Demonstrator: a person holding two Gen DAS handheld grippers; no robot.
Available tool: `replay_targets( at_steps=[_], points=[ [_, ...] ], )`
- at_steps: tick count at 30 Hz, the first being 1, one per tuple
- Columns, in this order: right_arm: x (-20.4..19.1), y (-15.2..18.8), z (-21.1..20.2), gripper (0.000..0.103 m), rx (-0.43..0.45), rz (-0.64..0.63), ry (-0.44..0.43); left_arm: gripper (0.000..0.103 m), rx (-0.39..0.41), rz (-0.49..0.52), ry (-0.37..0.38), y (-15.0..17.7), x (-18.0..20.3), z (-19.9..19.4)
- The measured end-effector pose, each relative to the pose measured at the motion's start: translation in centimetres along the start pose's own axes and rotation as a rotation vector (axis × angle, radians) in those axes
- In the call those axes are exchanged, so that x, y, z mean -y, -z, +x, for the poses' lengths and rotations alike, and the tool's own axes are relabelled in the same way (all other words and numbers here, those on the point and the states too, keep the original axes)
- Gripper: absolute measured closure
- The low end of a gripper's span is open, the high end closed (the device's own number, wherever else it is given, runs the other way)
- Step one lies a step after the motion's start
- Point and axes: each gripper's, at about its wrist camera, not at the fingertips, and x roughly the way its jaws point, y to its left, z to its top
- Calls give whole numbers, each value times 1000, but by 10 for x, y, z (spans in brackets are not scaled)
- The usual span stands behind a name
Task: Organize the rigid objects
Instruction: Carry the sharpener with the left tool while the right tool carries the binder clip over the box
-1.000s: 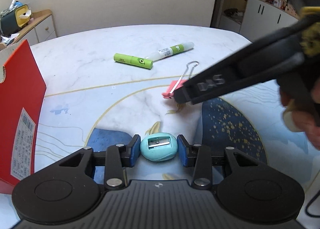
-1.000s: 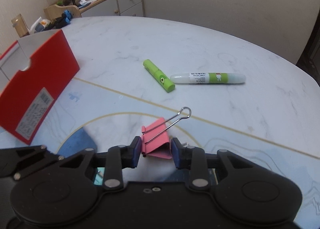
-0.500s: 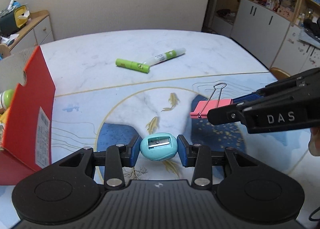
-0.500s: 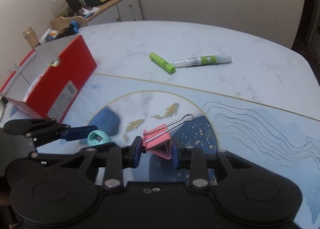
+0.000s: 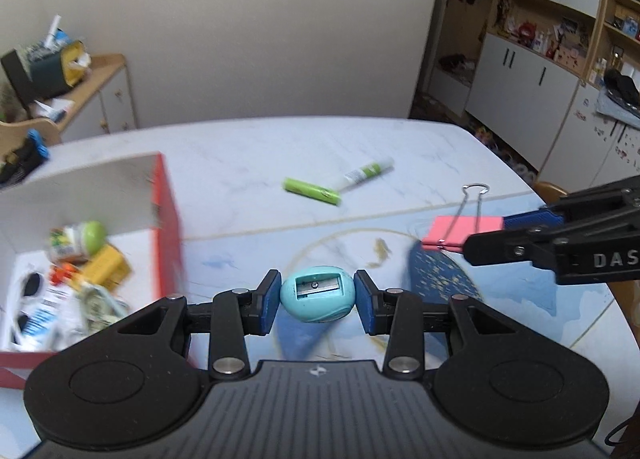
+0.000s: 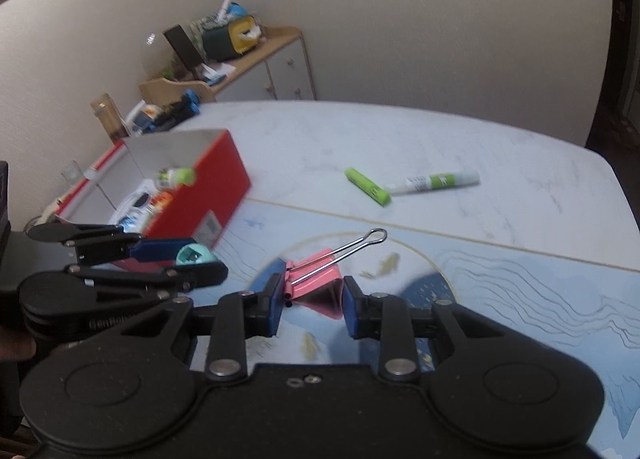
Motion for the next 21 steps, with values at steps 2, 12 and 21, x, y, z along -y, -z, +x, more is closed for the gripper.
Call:
replay_targets(
  at_steps=[2, 12, 21],
  points=[
    [-10, -5, -3, 74, 20, -3, -14, 64, 13, 2, -9, -3, -13, -9],
    [-72, -30, 1, 74, 74, -40, -62, 64, 40, -21, -74, -4, -90, -38],
    [-136, -55, 35, 74, 71, -112, -74, 64, 41, -50, -138, -3, -166, -48]
  ],
)
